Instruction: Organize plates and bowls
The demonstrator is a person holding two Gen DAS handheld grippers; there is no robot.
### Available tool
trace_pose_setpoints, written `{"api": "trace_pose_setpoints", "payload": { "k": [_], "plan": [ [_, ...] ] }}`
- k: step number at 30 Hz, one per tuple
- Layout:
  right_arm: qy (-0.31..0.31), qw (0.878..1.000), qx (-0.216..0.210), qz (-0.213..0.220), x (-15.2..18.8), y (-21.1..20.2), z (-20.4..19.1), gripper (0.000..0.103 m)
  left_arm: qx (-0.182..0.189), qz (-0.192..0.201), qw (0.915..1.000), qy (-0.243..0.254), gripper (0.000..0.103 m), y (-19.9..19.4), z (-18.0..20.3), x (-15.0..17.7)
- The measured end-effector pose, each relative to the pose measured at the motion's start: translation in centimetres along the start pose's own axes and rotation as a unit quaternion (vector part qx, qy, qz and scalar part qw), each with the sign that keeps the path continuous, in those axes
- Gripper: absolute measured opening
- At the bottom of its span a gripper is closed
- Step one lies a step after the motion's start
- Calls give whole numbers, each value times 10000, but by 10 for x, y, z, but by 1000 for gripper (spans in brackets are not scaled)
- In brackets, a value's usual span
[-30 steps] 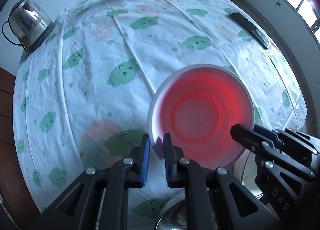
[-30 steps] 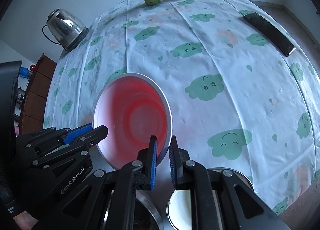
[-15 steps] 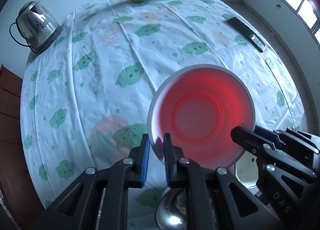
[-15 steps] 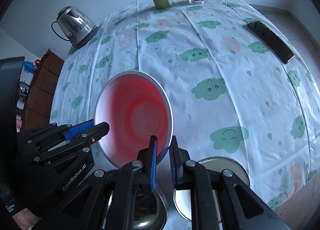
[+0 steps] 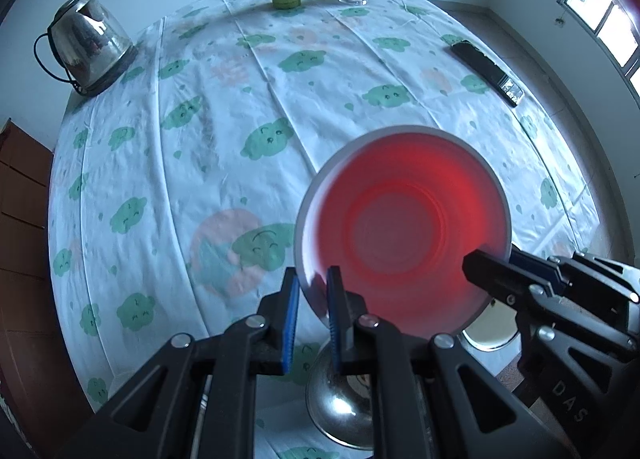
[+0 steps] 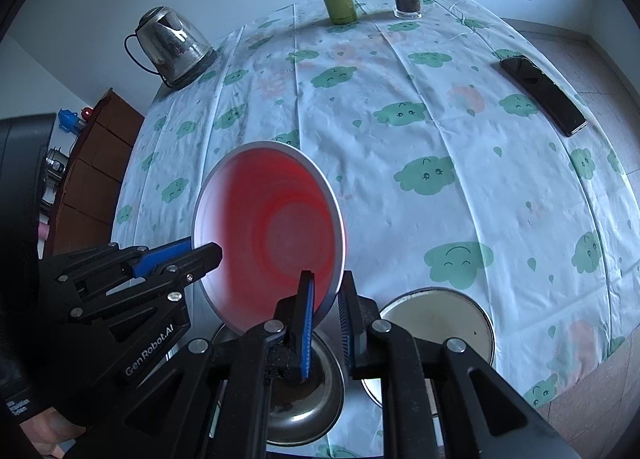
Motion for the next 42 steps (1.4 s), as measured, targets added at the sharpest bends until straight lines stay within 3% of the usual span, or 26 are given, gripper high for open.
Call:
{"api": "trace_pose_setpoints", "payload": {
  "k": [16,42],
  "plan": [
    [-232,9993,-151,-241,33,-8,-11,16,-52,52,9999,-109,11,-21,0,25],
    [-431,9961,-266,-726,87,-6,-12,17,34,-207,9996,-200,11,-17,11,73]
  ]
}}
Point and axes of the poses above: each gripper's, at about its wrist camera, not at the fingertips, and y roughly the way its jaws point, z to its right, x to its underside, the point moved 8 cm from there along y, roughly the way its jaws point, and after that the axes turned 7 degrees about y, right-handed, at the moved point
